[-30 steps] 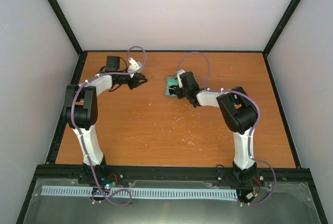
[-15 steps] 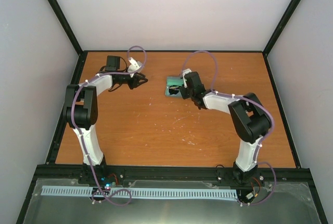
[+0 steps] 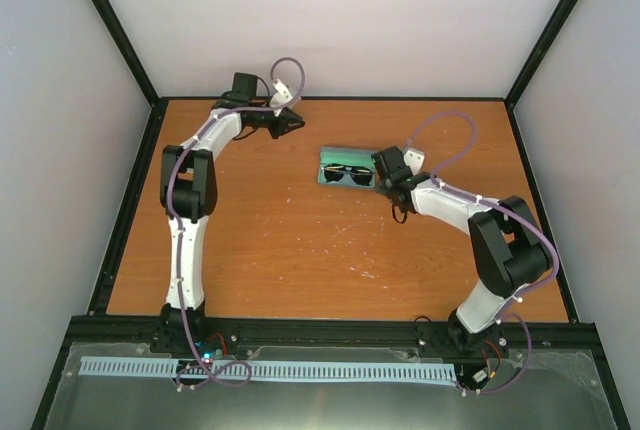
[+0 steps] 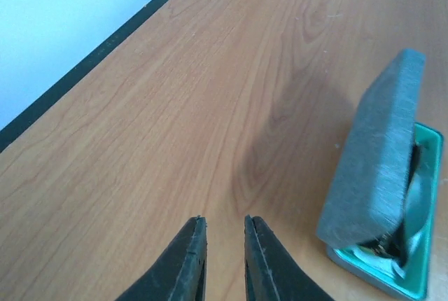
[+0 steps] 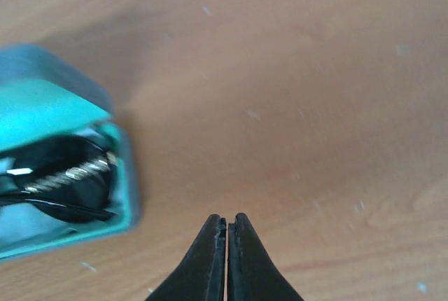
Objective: Organize the sunglasses
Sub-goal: Adjust the sunglasses case at the center of the board.
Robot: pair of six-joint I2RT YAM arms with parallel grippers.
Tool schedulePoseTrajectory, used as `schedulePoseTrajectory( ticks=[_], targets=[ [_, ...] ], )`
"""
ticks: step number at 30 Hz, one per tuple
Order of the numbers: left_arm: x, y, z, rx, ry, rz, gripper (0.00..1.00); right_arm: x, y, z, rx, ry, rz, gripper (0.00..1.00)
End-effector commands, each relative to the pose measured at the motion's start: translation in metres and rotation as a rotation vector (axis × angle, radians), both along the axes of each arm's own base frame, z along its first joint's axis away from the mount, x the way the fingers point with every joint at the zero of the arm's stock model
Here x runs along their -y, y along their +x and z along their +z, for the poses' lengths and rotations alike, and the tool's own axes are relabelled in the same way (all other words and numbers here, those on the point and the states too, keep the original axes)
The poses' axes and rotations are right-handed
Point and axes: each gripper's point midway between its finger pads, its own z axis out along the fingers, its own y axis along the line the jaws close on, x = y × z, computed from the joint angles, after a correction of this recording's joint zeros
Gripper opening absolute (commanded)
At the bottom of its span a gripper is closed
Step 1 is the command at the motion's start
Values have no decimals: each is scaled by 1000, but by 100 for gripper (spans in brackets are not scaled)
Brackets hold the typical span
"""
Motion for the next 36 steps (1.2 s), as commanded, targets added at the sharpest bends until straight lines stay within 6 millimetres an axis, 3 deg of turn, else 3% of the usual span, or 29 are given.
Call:
schedulePoseTrajectory(
  ticks=[1, 7, 12, 23, 36],
  targets=[
    [16, 1, -20, -108, 62, -8, 18, 16, -32, -41, -165, 177, -238, 3],
    [41, -13, -53, -186, 126, -21, 19, 4, -30, -66, -229, 299, -292, 3],
    [50, -26, -72, -241, 175, -21, 20, -11, -22, -77, -285, 365, -278, 3],
    [60, -46, -90, -280, 203, -53, 22, -34, -14, -94, -360, 430, -241, 3],
    [74, -99, -87, -343, 176, -103, 21, -44, 7, -106, -341, 461, -182, 3]
  ],
)
